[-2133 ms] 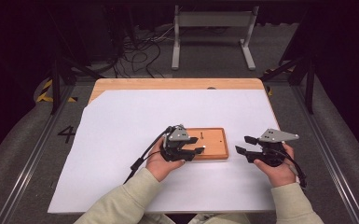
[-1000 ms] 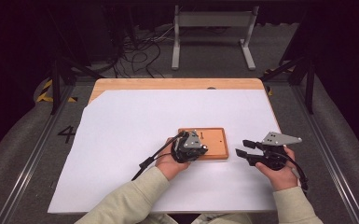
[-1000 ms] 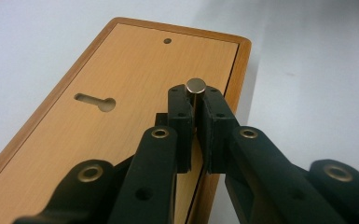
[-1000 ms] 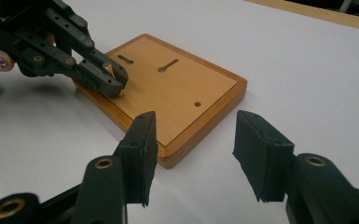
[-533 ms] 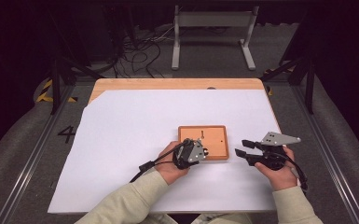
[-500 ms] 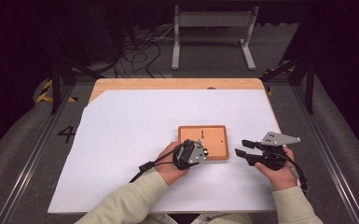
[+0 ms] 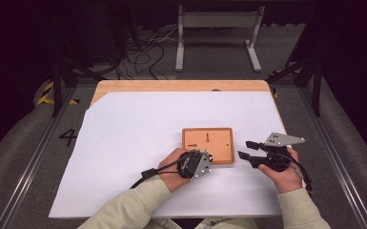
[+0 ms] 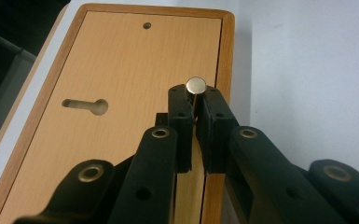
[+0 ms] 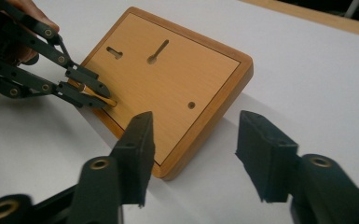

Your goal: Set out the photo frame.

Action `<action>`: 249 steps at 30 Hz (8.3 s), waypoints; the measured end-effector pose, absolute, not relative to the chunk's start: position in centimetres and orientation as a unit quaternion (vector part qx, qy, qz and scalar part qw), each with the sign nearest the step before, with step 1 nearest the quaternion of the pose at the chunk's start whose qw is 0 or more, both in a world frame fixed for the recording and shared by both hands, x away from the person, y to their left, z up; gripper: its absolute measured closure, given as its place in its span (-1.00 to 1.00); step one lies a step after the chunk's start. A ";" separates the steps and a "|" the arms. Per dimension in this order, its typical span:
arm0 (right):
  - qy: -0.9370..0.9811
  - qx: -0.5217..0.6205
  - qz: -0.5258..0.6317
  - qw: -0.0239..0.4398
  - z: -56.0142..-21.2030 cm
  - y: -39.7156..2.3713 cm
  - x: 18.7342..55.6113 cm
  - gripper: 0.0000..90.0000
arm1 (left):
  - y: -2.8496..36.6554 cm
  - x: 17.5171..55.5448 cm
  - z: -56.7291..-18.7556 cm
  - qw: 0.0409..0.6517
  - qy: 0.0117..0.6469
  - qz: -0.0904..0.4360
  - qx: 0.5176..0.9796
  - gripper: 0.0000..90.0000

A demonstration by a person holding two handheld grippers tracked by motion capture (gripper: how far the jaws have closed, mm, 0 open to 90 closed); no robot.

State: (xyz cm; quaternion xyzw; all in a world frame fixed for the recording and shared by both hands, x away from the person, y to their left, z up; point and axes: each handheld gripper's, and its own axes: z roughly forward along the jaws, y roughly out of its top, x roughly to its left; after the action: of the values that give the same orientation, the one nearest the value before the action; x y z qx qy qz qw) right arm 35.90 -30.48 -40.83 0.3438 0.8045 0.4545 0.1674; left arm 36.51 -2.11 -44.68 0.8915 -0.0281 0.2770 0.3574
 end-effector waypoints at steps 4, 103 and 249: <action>0.805 0.359 0.450 0.143 -40.6 -29.9 36.7 -0.19 | -2.1 36.4 -44.7 0.358 -0.026 0.278 0.891 0.87; 0.882 0.244 0.404 0.020 -39.3 -28.4 40.8 0.38 | 0.3 33.6 -42.4 0.490 -0.037 0.166 0.855 0.29; 0.831 0.385 0.390 0.093 -45.3 -25.2 42.3 1.00 | 15.8 38.2 -43.3 0.516 0.272 0.146 0.799 -0.03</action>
State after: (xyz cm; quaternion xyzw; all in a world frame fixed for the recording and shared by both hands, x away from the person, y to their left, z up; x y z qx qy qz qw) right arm 42.29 -25.22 -45.26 0.3848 0.8313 0.3901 0.0932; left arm 38.16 15.79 -43.30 0.7992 0.2722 0.1464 0.5155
